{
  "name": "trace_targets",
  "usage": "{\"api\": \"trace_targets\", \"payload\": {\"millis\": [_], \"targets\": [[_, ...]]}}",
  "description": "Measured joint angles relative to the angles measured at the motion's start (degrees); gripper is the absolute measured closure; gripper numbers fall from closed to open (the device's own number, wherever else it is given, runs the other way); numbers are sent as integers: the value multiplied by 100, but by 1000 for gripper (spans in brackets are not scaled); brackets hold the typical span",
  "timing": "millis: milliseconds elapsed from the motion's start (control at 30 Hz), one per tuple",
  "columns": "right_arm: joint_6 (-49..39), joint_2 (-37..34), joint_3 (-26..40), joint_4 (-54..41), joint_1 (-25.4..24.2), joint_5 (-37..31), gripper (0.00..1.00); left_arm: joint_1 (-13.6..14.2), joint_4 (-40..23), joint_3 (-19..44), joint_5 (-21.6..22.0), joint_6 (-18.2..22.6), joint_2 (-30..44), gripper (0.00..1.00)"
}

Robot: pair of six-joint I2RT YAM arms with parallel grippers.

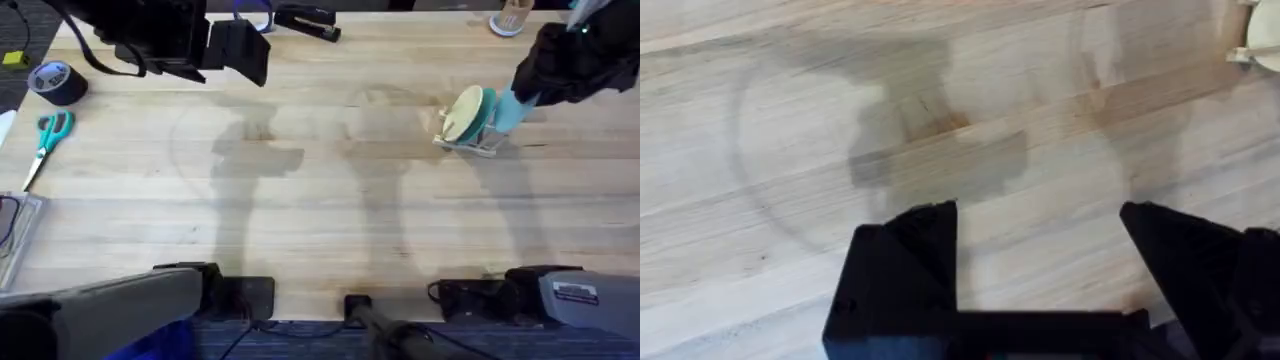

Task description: Pick up the plates from the table one by one and place each into a slot on the dish rack.

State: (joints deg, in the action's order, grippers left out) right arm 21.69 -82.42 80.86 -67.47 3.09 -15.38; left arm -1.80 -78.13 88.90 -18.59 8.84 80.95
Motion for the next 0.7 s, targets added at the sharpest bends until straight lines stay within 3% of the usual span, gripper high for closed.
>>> {"api": "trace_targets", "payload": {"millis": [700], "targets": [[-401,-662,0,348,-129,257,970,0,0,0,2,0,0,6]]}}
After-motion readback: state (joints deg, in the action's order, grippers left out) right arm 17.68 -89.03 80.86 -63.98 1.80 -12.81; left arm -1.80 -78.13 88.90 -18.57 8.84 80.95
